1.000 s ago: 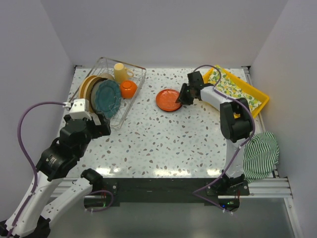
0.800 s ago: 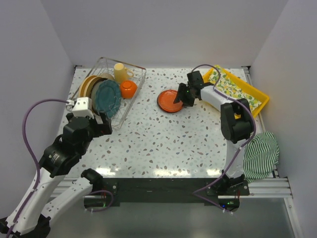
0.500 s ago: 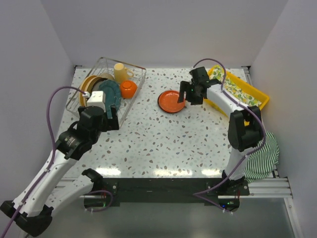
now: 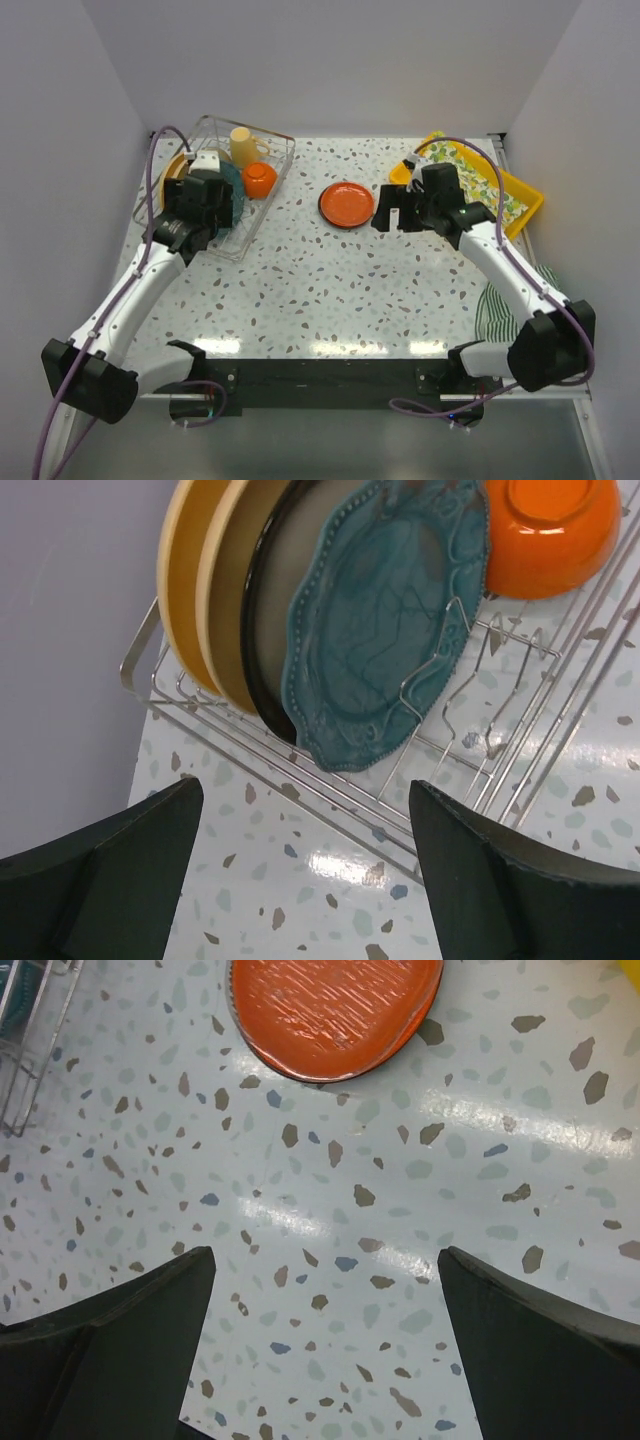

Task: Unload the mixed dishes from the dish rack
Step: Place the plate at the center of the board, then pick up the plate from the dish rack.

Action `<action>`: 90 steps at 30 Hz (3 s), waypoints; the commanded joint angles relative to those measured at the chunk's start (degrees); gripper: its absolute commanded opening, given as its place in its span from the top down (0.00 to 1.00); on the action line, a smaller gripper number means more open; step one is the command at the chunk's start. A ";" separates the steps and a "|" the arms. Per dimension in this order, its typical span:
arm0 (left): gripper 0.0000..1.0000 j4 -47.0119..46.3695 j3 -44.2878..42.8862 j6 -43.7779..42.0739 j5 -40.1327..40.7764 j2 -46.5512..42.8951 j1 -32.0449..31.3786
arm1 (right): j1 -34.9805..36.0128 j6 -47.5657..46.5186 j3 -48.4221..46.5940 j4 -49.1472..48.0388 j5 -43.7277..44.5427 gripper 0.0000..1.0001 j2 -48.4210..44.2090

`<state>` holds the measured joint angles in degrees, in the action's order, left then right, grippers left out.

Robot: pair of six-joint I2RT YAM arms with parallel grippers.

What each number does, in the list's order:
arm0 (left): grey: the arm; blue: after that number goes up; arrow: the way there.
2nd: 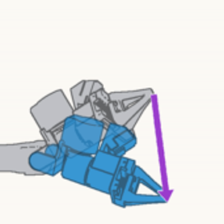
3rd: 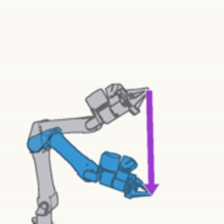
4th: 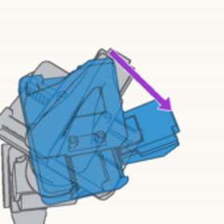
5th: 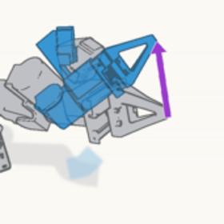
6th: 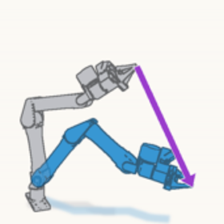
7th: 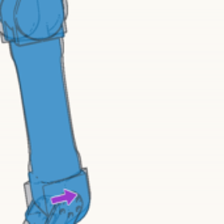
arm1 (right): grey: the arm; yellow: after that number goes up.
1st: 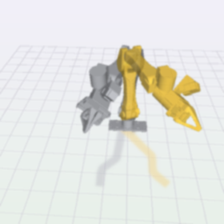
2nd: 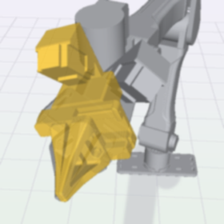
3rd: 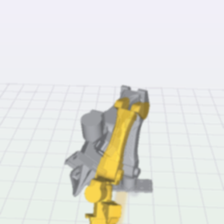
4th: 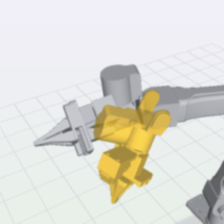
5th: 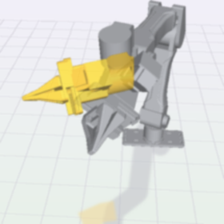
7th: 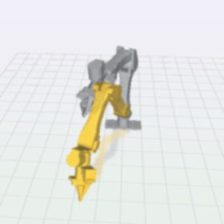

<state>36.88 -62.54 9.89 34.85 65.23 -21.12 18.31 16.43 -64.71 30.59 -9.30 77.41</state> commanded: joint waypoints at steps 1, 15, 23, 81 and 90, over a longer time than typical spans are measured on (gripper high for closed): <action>0.14 -7.43 -3.72 -4.53 -3.02 2.96 4.24 | -0.02 -0.35 5.02 -7.99 -5.02 0.02 -7.08; 0.46 -12.28 -8.12 -7.87 -18.76 13.16 16.11 | -0.02 -0.43 10.48 -9.58 -11.00 0.02 -13.16; 0.57 -12.10 -9.26 -8.75 -22.72 15.89 17.70 | 0.15 0.19 10.48 -9.93 -12.50 0.02 -12.81; 1.00 -7.80 -21.83 -12.88 -33.10 14.05 20.42 | 0.24 3.61 14.08 -14.77 -15.66 0.02 -13.68; 1.00 -5.95 -24.03 -12.79 -34.23 10.62 20.42 | 0.24 3.79 14.17 -14.68 -16.01 0.02 -14.39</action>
<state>36.16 -82.19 -2.68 1.56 81.58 -0.51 18.33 19.55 -50.37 18.26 -23.73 64.51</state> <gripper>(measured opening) 0.243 0.983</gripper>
